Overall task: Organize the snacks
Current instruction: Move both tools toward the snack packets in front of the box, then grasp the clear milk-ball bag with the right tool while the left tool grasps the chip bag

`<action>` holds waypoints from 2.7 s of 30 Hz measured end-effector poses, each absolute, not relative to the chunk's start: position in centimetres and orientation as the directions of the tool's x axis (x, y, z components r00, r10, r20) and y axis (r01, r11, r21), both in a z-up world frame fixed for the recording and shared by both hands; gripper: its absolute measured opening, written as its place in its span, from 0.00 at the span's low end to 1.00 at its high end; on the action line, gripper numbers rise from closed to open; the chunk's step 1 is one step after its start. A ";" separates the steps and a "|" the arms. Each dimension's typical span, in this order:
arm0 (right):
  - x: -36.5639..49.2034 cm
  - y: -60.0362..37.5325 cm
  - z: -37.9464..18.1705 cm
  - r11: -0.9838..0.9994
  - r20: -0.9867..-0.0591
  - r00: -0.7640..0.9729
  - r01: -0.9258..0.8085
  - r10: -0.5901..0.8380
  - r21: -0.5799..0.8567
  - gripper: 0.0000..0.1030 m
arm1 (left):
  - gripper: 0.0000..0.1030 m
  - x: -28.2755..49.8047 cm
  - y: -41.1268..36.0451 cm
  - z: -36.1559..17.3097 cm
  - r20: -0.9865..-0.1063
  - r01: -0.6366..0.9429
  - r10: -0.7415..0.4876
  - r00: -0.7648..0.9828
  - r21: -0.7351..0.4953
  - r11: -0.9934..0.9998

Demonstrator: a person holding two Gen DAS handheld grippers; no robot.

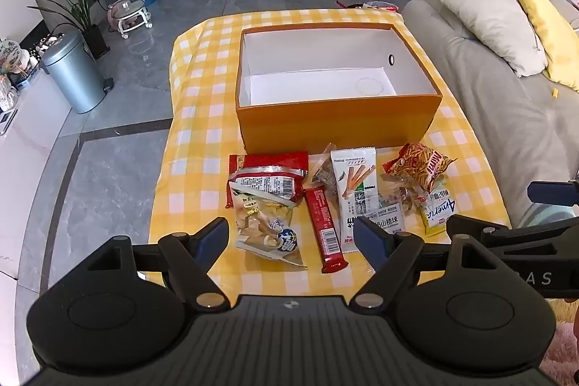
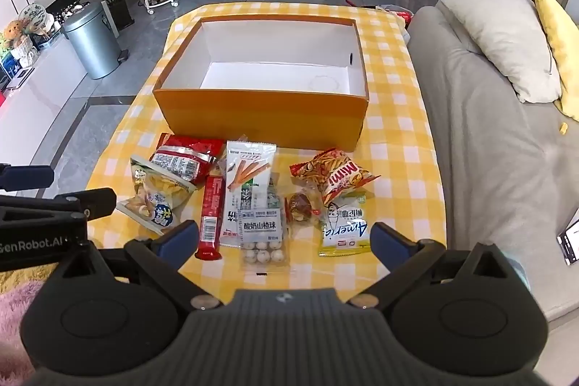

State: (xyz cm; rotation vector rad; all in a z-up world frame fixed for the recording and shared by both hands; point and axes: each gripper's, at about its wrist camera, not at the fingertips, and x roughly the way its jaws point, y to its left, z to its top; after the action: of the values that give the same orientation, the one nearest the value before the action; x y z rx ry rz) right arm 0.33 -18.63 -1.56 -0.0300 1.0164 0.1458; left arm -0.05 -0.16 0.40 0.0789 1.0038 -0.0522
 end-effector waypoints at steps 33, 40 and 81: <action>0.5 -19.0 -1.6 0.996 -0.826 0.561 -0.089 0.053 0.003 0.95 | 0.89 -0.2 -0.7 -0.3 -0.857 0.088 -0.011 0.516 0.040 0.995; 0.7 -18.6 -1.8 0.995 -0.847 0.530 -0.099 0.038 -0.017 0.95 | 0.89 0.0 -0.3 -0.5 -0.860 0.078 -0.008 0.510 0.037 0.996; 6.0 -17.3 -12.2 0.946 -0.874 0.401 -0.276 0.273 0.169 0.67 | 0.79 5.8 4.1 -9.6 -0.897 0.042 -0.060 0.437 -0.047 0.998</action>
State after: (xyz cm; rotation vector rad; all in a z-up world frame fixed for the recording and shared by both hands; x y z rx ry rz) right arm 5.99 -17.28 -12.15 -0.0031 1.1049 0.3467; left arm 5.78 4.07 -9.64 -0.0185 1.1166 -0.0635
